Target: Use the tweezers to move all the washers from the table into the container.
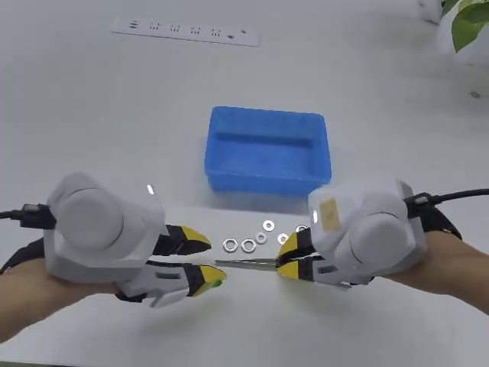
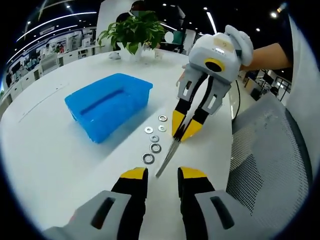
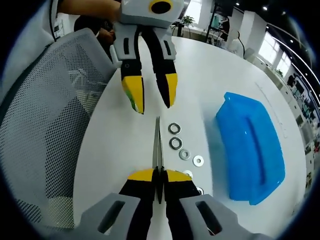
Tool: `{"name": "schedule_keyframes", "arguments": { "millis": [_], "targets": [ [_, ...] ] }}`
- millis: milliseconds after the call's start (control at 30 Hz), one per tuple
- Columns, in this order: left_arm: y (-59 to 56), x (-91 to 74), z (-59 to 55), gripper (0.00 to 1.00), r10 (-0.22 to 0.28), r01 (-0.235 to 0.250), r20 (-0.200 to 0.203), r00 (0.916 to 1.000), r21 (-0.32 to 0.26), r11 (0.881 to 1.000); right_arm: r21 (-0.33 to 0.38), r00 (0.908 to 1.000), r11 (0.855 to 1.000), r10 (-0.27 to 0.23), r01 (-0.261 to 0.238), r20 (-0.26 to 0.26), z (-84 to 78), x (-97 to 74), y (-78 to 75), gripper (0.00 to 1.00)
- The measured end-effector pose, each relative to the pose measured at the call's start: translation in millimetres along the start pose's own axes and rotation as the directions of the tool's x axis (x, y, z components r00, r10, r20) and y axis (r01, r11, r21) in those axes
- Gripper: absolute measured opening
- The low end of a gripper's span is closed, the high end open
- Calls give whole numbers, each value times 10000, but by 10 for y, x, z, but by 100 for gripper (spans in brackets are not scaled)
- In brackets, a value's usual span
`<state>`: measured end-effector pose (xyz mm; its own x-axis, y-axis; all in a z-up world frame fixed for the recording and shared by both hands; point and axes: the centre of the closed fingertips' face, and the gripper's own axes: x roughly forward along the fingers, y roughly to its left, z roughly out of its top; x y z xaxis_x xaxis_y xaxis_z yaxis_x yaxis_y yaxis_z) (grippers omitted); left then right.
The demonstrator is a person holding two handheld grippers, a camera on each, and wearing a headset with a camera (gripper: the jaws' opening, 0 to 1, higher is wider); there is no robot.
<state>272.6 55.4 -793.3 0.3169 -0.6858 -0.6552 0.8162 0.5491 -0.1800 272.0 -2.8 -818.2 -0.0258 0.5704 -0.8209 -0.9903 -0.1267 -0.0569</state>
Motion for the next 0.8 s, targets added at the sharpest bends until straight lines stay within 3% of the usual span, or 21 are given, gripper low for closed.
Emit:
{"name": "schedule_keyframes", "arguments": {
  "millis": [67,300,433,500,600,633,733,800],
  "targets": [
    [3,50,-21,28,-37,38,-40,10000,199,9998,70,10000,10000,7,-7,85,8,-8,36,7],
    [-85,174,-126,27,-406,498,-775,9962,1207,9914,591,9986,9982,-97,67,514,85,-46,23,7],
    [-107,226,-64,25,-529,607,-551,9971,1516,9866,844,9975,9964,-110,50,698,128,-53,-15,7],
    [-64,261,-46,20,-323,430,-507,9982,2260,9732,873,9973,9962,-100,35,734,141,-52,-20,7],
    [-30,261,-48,10,-117,371,-822,9965,3144,9486,769,9975,9970,-32,-22,707,156,-57,-7,7],
    [-68,261,-53,9,-291,532,-855,9959,2956,9538,747,9974,9972,-36,-17,713,159,-60,-9,7],
    [-72,273,-44,10,-330,635,-966,9948,3323,9410,893,9964,9960,-51,-24,844,183,-74,-5,7],
    [-88,286,-42,11,-371,682,-980,9945,3365,9392,913,9958,9958,-80,-4,915,201,-83,-1,7]
  ]
}}
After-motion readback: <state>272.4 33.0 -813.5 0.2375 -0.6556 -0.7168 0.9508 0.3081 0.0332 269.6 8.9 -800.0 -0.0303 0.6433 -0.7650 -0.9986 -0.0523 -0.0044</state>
